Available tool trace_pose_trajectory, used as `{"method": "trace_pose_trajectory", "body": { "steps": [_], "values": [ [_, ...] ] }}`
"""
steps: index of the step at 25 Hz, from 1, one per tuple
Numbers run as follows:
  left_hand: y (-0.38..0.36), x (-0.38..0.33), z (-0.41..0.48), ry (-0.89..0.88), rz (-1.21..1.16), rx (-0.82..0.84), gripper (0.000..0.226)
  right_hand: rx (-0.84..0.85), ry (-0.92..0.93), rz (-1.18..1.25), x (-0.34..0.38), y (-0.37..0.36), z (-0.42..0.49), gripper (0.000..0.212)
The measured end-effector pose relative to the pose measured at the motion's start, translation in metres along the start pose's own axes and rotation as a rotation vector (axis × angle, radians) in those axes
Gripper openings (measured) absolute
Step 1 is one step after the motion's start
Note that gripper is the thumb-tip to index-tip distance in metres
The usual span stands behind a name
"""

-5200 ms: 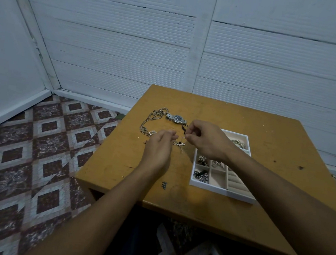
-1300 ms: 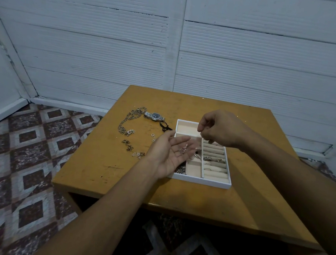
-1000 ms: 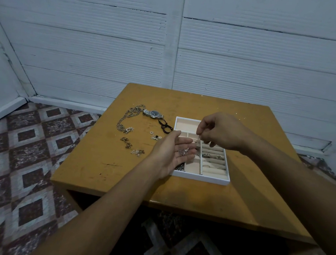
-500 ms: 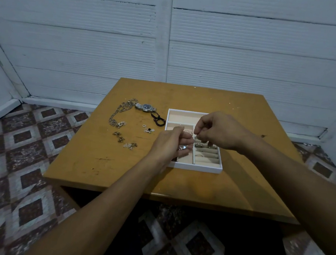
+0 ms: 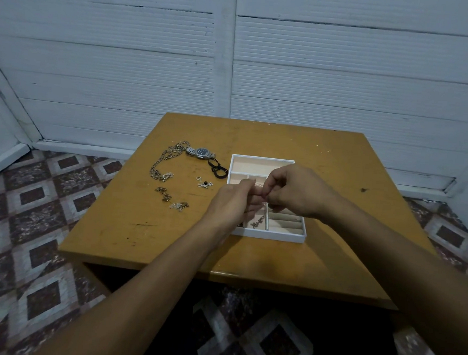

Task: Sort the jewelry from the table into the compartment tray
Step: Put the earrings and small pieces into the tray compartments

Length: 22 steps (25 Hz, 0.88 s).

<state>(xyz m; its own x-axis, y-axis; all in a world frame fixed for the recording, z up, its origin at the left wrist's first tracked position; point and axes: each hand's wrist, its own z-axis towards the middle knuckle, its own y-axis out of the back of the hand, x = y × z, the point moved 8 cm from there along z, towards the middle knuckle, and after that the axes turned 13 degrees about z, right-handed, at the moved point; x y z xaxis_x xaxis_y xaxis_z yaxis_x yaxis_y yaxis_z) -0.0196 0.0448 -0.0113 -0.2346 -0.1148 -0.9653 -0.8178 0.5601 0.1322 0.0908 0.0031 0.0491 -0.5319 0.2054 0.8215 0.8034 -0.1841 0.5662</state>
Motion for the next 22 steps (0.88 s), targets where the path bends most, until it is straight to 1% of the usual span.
{"method": "trace_pose_trajectory", "body": {
  "steps": [5, 13, 18, 22],
  "values": [
    [0.005, -0.001, -0.004, -0.007, -0.006, 0.001, 0.038, 0.008, -0.021, 0.035, -0.004, -0.006, -0.001, 0.011],
    [0.017, -0.002, -0.008, -0.015, -0.060, -0.010, 0.029, 0.017, -0.012, -0.014, -0.001, -0.012, 0.002, 0.013],
    [0.048, 0.001, -0.012, -0.055, -0.001, -0.077, 0.029, 0.056, 0.018, -0.070, 0.009, -0.023, 0.006, 0.017],
    [0.079, 0.006, -0.016, -0.094, 0.115, -0.145, 0.028, 0.069, 0.035, -0.064, 0.020, -0.035, 0.015, 0.014]
  ]
}}
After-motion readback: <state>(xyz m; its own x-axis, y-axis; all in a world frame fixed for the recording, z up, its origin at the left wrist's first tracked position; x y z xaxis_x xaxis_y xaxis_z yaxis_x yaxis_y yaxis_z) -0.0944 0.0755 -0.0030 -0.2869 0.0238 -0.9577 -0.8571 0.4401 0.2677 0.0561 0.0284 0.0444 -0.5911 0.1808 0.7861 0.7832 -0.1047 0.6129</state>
